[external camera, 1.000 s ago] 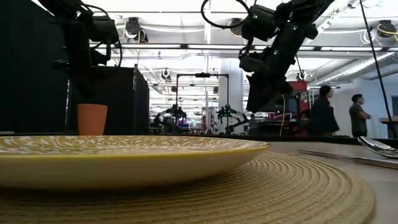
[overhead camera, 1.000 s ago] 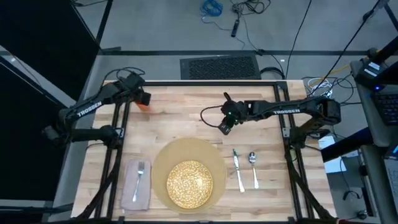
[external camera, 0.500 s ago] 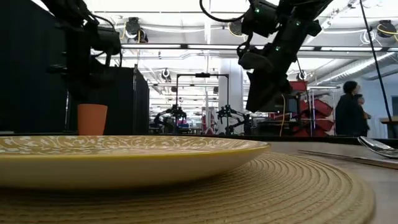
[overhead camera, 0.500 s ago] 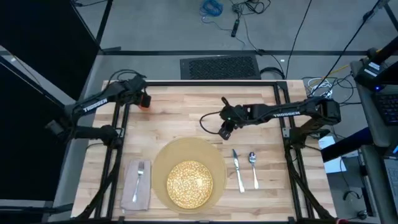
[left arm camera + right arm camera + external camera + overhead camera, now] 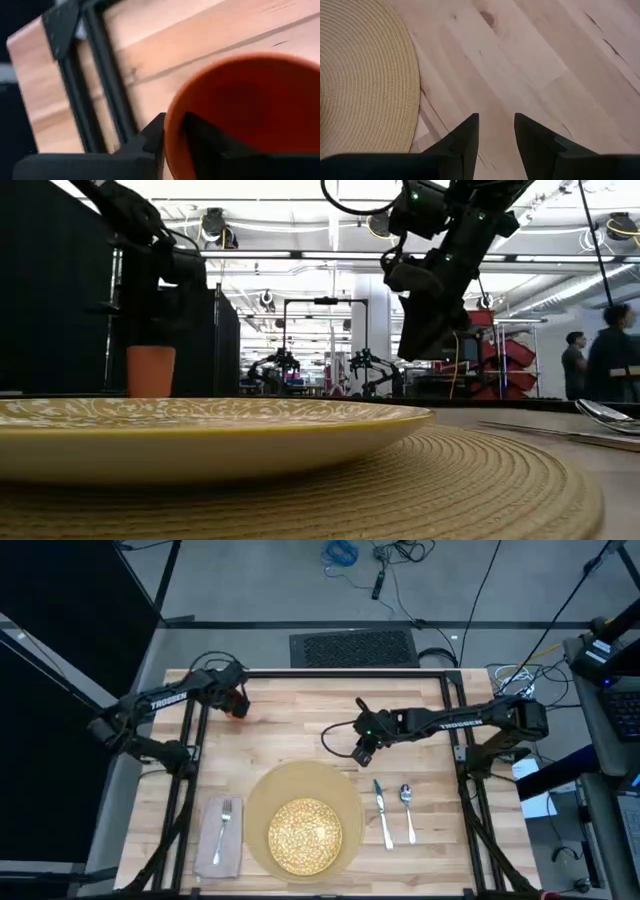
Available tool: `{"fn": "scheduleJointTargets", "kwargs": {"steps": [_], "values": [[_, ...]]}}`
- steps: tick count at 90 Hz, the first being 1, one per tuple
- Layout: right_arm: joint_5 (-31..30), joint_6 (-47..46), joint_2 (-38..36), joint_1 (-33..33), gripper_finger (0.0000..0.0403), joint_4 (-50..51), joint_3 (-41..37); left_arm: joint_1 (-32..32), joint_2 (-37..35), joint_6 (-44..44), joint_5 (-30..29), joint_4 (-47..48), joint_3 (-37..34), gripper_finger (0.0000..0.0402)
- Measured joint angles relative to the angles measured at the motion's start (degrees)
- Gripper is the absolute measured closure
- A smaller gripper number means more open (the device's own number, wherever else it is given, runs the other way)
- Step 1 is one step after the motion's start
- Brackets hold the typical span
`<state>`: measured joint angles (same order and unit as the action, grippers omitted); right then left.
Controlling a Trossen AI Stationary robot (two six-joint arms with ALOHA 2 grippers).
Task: Set table place
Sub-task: Put the orange cup to the top right of the light brown mat
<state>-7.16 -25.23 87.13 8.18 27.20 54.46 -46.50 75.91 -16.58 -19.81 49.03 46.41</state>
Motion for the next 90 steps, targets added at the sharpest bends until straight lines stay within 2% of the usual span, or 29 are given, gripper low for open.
{"fn": "scheduleJointTargets", "kwargs": {"steps": [7,17,44,55,70,90], "values": [[0.01,0.0,0.0,0.23,0.0291,0.0,0.0,1.82,-0.98,2.36,3.21,-4.54,0.09,0.0392],[0.01,-0.26,0.0,0.86,0.0291,0.0,0.0,4.41,-1.65,4.95,7.73,-9.53,0.19,0.0399],[2.75,-2.18,-0.01,2.02,0.0291,1.92,2.94,10.63,0.4,5.14,16.22,-11.57,7.09,0.0401],[2.1,-1.79,-0.41,1.99,0.0291,6.03,6.05,13.46,4.83,6.59,19.67,-12.57,11.48,0.0401],[-3.5,-0.94,-2.36,2.02,0.0291,15.18,10.65,16.87,13.6,10.27,23.55,-10.83,19.01,0.0401],[-4.9,-0.99,-4.89,2.8,0.0291,19.3,11.28,19.93,22.2,13.83,26.38,-4.95,26.18,0.0401]]}}
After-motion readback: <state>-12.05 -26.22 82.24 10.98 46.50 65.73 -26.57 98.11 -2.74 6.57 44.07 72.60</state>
